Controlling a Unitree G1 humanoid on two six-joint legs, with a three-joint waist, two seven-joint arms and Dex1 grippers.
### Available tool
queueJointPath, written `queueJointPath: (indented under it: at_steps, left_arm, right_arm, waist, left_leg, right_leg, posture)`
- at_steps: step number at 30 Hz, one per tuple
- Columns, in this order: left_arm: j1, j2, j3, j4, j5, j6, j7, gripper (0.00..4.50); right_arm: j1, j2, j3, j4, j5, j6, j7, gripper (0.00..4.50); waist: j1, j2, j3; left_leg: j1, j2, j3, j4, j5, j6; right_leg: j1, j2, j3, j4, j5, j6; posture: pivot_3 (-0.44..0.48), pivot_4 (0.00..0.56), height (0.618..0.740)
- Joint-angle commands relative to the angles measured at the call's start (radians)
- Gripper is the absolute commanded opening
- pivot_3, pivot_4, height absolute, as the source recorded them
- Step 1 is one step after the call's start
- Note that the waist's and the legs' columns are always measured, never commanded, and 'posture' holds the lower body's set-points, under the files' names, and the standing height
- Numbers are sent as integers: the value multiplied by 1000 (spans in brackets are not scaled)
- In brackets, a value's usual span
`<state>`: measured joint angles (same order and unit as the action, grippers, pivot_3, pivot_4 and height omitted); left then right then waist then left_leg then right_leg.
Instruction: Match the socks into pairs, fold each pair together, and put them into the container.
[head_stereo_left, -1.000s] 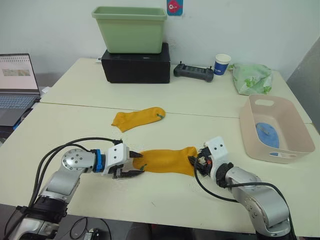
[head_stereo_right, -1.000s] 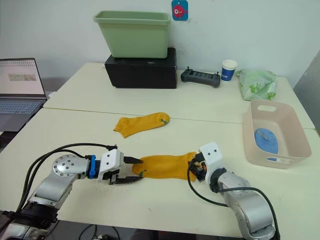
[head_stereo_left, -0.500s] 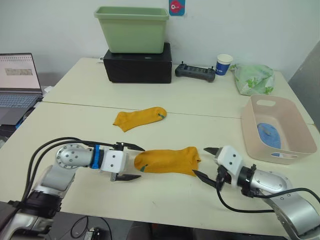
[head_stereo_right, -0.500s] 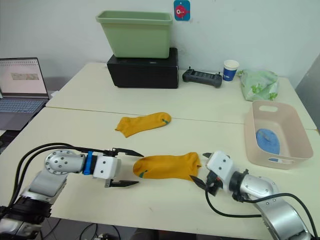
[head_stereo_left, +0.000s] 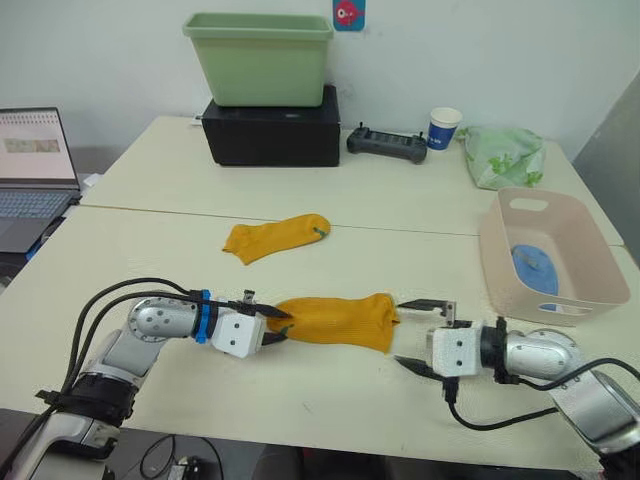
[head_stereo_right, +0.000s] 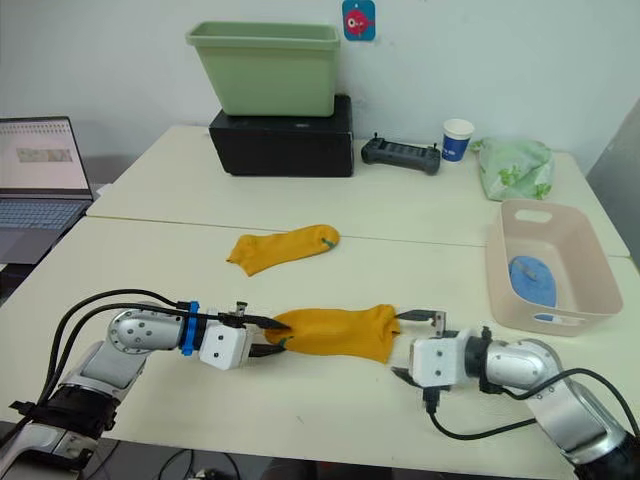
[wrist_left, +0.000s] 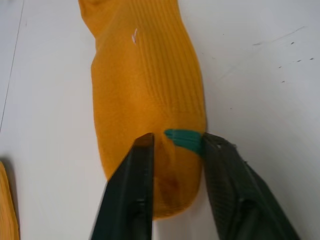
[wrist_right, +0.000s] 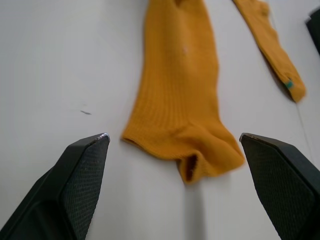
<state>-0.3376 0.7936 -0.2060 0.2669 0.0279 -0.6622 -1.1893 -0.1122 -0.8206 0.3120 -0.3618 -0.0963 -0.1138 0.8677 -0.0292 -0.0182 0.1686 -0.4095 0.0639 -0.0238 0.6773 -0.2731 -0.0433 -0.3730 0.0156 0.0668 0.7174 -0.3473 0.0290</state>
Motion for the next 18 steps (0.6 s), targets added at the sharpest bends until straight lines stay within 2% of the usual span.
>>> queueJointPath:
  at_steps: [1,3,6,9,11,16,17,18]
  left_arm:
    - [2,12,-4,-15,-8,-22,12,77]
    - [1,12,-6,-15,-9,-25,13,77]
    - [-3,12,-8,-15,-8,-29,14,0]
    - [-5,12,-9,-15,-8,-31,13,0]
    - [-5,13,-10,-14,-6,-34,13,0]
    - [-8,17,-15,-10,-4,-38,6,0]
    - [-8,18,-16,-10,-6,-39,4,0]
    - [-9,17,-15,-10,-11,-35,2,0]
  right_arm:
    - [-76,48,46,54,5,-3,52,4500]
    - [-116,70,71,97,-2,33,85,4500]
    - [-146,85,79,138,6,90,123,3946]
    - [-166,98,76,147,22,144,147,2968]
    - [-182,121,62,138,68,281,161,2192]
    - [-195,128,54,112,91,399,172,366]
    - [-194,132,50,99,106,423,174,101]
    - [-192,135,47,86,120,445,177,42]
  waist:
    - [0,0,0]
    - [-2,0,0]
    - [0,0,0]
    - [1,0,0]
    - [0,0,0]
    - [0,0,0]
    - [0,0,0]
    - [0,0,0]
  left_leg:
    - [0,0,0,0,0,0]
    - [0,0,0,1,0,0]
    - [1,0,0,1,0,0]
    - [1,0,0,1,0,0]
    - [1,0,0,1,0,0]
    - [2,0,-1,1,0,0]
    - [2,0,0,1,0,0]
    - [2,0,0,1,0,0]
  right_leg:
    - [0,0,0,0,0,0]
    - [0,0,0,1,0,0]
    - [1,0,0,1,0,-1]
    - [1,0,0,1,0,-1]
    - [1,0,0,1,0,-1]
    - [1,0,-1,2,0,-1]
    - [1,0,0,2,0,-1]
    - [1,0,0,2,0,-1]
  posture:
    - [0,150,696]
    - [0,150,696]
    - [0,150,696]
    - [0,150,696]
    - [0,150,696]
    - [0,150,696]
    - [0,150,696]
    - [0,150,696]
